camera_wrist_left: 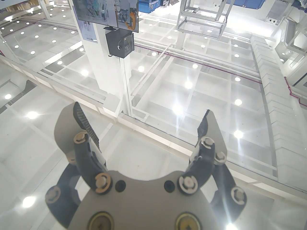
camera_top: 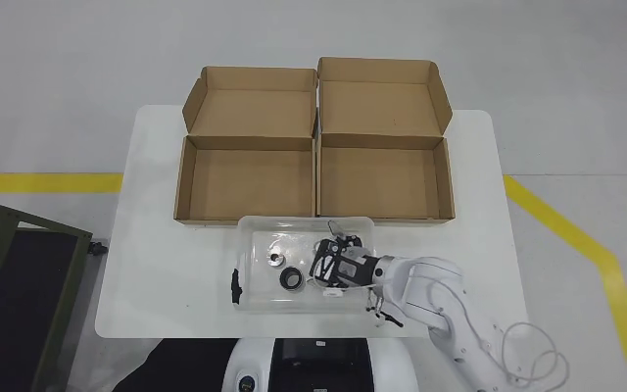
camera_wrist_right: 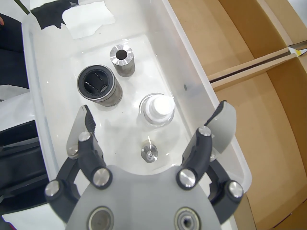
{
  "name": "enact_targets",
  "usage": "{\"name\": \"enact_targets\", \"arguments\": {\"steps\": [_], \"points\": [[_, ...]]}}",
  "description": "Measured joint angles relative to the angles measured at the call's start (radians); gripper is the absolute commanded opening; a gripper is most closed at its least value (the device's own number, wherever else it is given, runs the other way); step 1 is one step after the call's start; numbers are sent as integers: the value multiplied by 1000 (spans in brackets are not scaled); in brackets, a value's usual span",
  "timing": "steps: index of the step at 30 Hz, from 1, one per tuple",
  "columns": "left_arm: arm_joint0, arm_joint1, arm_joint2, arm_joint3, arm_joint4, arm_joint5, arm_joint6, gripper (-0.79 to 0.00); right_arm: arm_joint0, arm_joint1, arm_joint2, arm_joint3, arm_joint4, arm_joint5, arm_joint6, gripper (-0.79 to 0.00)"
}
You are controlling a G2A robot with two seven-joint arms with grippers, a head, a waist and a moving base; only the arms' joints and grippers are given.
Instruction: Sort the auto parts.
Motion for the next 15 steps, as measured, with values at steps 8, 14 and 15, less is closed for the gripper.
{"name": "enact_targets", "arguments": {"steps": [8, 14, 15], "points": [[0, 0, 0, 0, 0, 0, 0, 0, 41, -3, -26, 55, 25, 11, 3, -265], [0, 0, 0, 0, 0, 0, 0, 0, 55, -2, -32, 71, 35, 14, 3, -499], [0, 0, 0, 0, 0, 0, 0, 0, 56, -2, -32, 71, 36, 13, 3, -539]]}}
